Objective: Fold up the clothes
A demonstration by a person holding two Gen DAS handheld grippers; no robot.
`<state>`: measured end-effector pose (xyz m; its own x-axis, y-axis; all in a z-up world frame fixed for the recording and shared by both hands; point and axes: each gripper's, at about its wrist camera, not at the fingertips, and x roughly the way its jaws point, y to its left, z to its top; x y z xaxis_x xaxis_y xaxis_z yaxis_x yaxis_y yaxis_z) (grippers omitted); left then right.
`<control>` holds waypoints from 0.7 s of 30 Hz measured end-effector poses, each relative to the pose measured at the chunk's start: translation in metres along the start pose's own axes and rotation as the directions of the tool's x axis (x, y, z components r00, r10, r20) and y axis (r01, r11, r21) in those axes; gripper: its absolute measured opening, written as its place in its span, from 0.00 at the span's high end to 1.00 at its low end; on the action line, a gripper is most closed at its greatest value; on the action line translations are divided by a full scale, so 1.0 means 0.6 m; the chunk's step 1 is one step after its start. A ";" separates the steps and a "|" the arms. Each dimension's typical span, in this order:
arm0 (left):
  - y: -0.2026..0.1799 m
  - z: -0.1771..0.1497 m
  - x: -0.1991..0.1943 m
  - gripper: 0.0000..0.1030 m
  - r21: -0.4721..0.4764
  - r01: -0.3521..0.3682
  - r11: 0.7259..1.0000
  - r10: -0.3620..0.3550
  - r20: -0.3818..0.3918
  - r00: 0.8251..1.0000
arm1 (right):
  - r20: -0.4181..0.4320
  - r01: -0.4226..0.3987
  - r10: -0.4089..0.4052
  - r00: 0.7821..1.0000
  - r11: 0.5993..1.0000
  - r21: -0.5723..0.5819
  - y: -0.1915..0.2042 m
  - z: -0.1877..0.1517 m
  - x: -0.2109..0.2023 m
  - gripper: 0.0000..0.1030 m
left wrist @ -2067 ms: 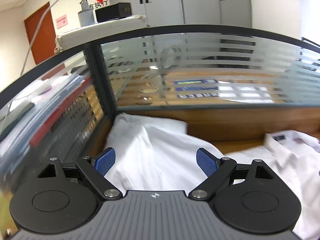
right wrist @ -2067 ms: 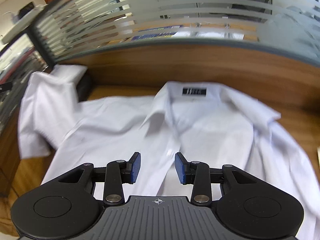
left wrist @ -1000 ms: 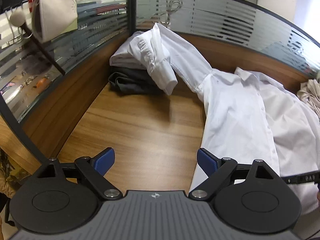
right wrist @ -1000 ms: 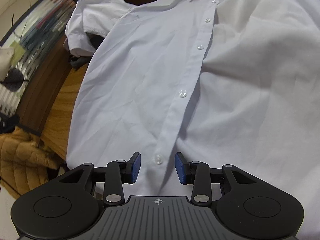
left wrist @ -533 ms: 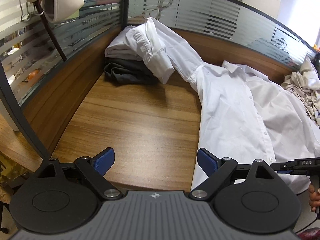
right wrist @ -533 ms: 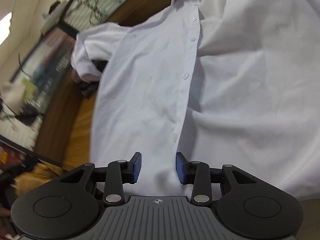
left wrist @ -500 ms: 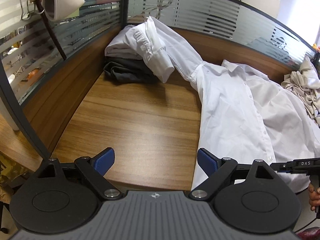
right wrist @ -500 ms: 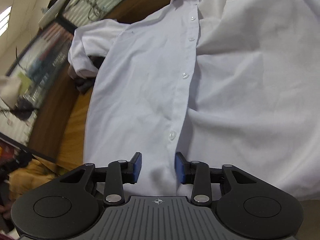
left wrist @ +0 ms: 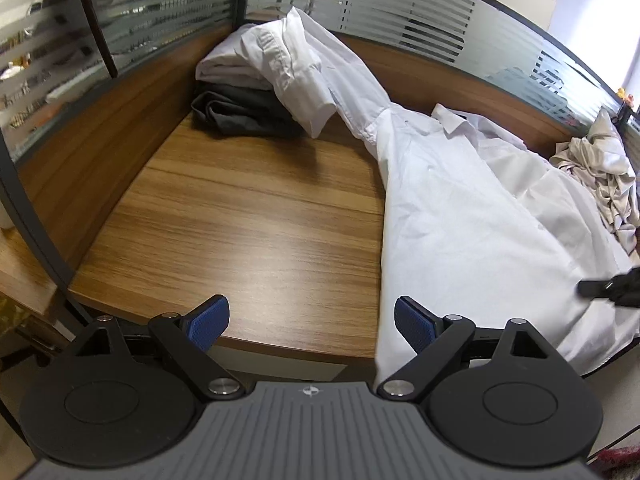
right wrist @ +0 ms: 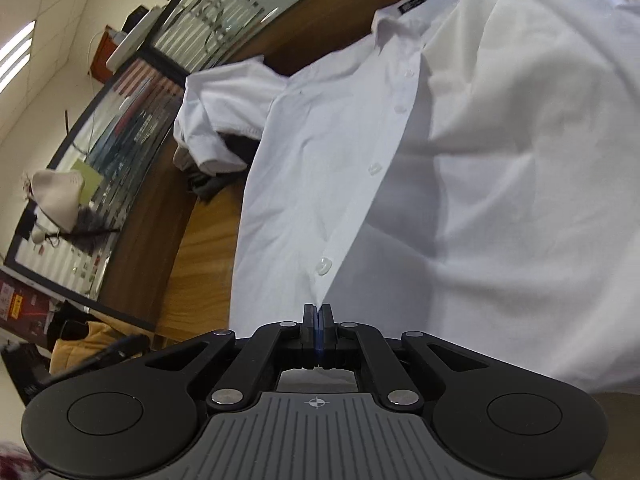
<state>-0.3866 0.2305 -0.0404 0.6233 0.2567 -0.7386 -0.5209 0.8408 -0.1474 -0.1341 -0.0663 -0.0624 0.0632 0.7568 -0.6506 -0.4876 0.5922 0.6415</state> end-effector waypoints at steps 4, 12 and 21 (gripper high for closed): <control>-0.014 -0.003 0.016 0.10 0.008 0.023 1.000 -0.023 -0.001 1.000 | 0.023 0.126 -0.126 0.992 0.992 0.011 -0.018 0.022 -0.031 0.98; -0.046 -0.002 0.058 0.10 0.038 0.061 0.997 -0.060 -0.027 0.998 | 0.033 0.357 -0.358 0.933 0.933 0.038 -0.077 0.035 0.003 0.98; -0.091 -0.009 0.100 0.23 0.025 0.182 0.983 -0.180 -0.072 0.981 | -0.005 0.405 -0.406 0.914 0.912 -0.057 -0.081 0.027 0.038 0.96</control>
<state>-0.3240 0.1972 -0.0802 0.6630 0.0662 -0.7457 -0.3840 0.8851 -0.2628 -0.0949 -0.0736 -0.1019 0.2513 0.4496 -0.8572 -0.4688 0.8313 0.2986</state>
